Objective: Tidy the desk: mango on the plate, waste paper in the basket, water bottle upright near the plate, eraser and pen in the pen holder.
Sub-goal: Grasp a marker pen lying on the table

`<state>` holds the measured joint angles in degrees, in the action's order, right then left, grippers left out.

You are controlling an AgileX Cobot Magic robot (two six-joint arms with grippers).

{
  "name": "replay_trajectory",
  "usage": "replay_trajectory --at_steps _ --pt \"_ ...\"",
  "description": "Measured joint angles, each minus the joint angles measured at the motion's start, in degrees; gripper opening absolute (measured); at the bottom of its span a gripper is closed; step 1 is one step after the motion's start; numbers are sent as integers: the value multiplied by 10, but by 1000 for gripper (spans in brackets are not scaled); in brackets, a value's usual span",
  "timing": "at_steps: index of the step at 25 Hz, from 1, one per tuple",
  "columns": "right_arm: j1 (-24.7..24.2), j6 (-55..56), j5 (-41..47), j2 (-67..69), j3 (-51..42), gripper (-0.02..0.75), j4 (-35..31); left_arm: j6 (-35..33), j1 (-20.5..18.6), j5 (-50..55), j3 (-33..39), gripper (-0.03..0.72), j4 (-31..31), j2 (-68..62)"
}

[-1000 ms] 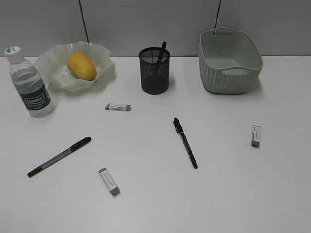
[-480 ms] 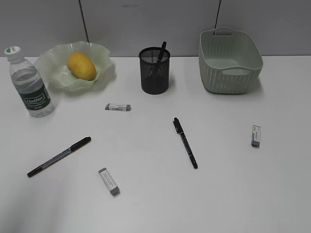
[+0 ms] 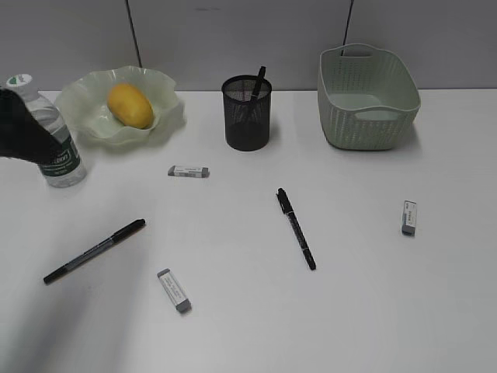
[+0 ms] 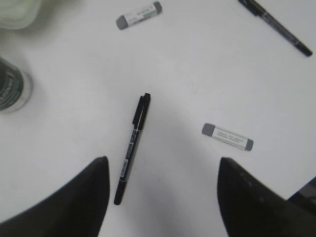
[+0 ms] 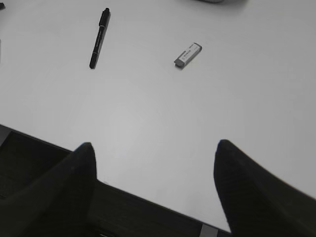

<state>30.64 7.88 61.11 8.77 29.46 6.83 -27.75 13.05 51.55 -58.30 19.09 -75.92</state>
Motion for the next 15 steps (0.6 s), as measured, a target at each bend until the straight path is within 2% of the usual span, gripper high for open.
replay_trajectory --at_steps 4,7,11,15 --pt "0 1 0 0 0 580 0 52 67 3 -40 529 -82 -96" --pt "0 1 0 0 0 580 0 83 99 2 -65 525 -128 -171" --pt "0 1 -1 0 0 579 0 109 122 -8 -93 501 -169 -248" --pt "0 1 -1 0 0 577 0 115 125 -25 -114 494 -191 -312"
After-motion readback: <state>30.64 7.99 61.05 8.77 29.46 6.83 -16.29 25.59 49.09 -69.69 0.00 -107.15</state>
